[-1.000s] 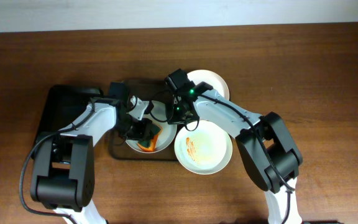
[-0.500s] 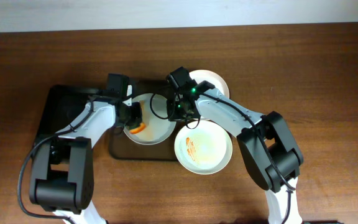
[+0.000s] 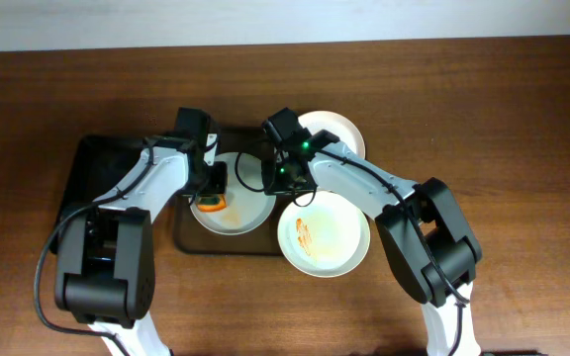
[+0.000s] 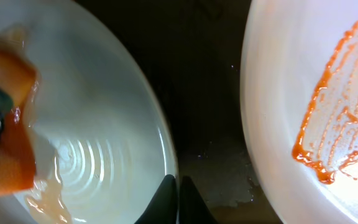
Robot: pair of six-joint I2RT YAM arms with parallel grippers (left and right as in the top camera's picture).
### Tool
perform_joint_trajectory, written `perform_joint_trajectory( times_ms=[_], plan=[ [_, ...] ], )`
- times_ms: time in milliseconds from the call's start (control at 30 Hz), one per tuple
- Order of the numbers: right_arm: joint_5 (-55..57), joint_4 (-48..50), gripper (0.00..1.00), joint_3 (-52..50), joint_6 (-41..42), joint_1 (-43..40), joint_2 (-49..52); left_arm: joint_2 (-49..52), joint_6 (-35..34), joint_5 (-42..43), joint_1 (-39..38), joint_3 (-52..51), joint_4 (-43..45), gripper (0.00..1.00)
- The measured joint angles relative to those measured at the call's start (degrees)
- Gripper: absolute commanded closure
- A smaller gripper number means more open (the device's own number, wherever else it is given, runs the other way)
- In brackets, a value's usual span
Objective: Clean dirty plates on tray and stack at the side
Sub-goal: 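Scrub the left plate with the sponge while the right gripper holds it, then lift the cleaned plate with the right gripper and place it right of tray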
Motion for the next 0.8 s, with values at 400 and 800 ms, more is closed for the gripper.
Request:
perform_joint_trajectory(
  times_ms=[400, 800],
  plan=[
    [-6.69, 0.46, 0.96, 0.28, 1.53, 0.48, 1.66, 1.46, -12.63, 8.92, -0.50, 0.26, 2.86, 1.00],
    [-9.81, -1.09, 0.91, 0.28, 1.36, 1.40, 2.84, 2.86, -7.04, -1.57, 3.50, 29.83, -21.57, 1.00]
  ],
)
